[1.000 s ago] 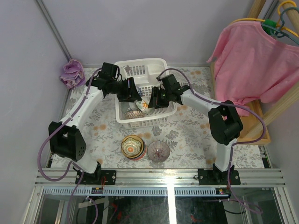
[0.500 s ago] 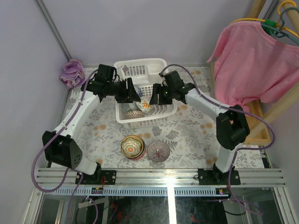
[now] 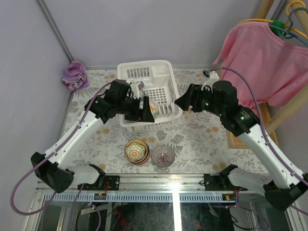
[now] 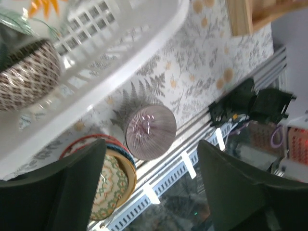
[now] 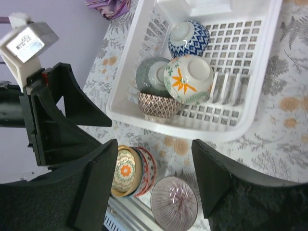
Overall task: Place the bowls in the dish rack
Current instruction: Turn the bowl upside down on the dish rack, then pick up the bowl from the center of the board.
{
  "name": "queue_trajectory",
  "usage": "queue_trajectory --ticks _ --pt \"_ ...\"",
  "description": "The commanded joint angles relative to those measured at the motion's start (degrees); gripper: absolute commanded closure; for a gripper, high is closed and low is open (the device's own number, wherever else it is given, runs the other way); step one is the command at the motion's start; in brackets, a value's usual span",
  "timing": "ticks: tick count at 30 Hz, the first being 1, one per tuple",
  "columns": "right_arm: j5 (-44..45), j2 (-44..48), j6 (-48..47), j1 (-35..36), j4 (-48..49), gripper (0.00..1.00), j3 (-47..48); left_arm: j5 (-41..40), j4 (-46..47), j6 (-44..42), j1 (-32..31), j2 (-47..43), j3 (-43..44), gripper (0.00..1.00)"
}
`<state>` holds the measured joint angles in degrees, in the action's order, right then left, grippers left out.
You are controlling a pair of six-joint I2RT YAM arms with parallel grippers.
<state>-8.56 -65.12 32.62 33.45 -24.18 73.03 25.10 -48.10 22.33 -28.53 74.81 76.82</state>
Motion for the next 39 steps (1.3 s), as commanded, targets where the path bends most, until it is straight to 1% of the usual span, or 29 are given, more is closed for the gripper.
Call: queue_trajectory --ticks 1,5,7,10,14,18,20,24,31,35,39 --pt "2.22 6.26 3.39 0.44 -5.71 0.30 -4.68 -6.52 -3.93 3.50 -5.41 -3.58 -3.71 0.19" --pt "2.65 12.09 5.34 0.39 -8.47 0.30 -8.81 -9.81 -3.99 6.97 -11.02 -6.75 -6.89 0.01" --pt "2.68 14.40 6.09 0.39 -9.66 0.30 -10.40 -12.01 -3.70 9.45 -14.76 -7.65 -7.57 0.00" --pt "2.83 17.55 7.17 0.39 -11.25 0.30 -12.00 -15.87 -2.12 13.26 -22.62 -6.70 -7.75 0.00" --pt "4.12 20.76 7.84 0.44 -14.06 0.30 -12.18 -21.52 -0.97 16.41 -33.68 -0.93 -4.94 0.00" --pt "6.18 23.37 8.15 0.39 -17.85 0.30 -10.21 -25.29 -1.21 17.15 -39.61 6.25 -1.98 0.01" --pt "6.77 24.41 8.13 0.43 -19.36 0.30 -9.16 -25.97 -0.46 17.31 -41.17 9.27 -1.62 0.04" --pt "7.47 25.28 8.17 0.39 -21.51 0.30 -7.51 -24.35 3.88 16.28 -42.89 16.25 -1.76 0.09" --pt "8.47 25.54 7.06 0.39 -24.38 0.30 -5.22 -27.57 4.20 14.06 -43.19 23.17 2.86 0.10" --pt "8.49 25.49 6.76 0.39 -24.39 0.30 -5.30 -28.87 2.30 13.61 -43.36 23.55 4.66 0.12" --pt "8.28 25.49 6.49 0.39 -23.76 0.30 -6.06 -30.92 -0.81 15.05 -43.49 18.26 4.39 0.16"
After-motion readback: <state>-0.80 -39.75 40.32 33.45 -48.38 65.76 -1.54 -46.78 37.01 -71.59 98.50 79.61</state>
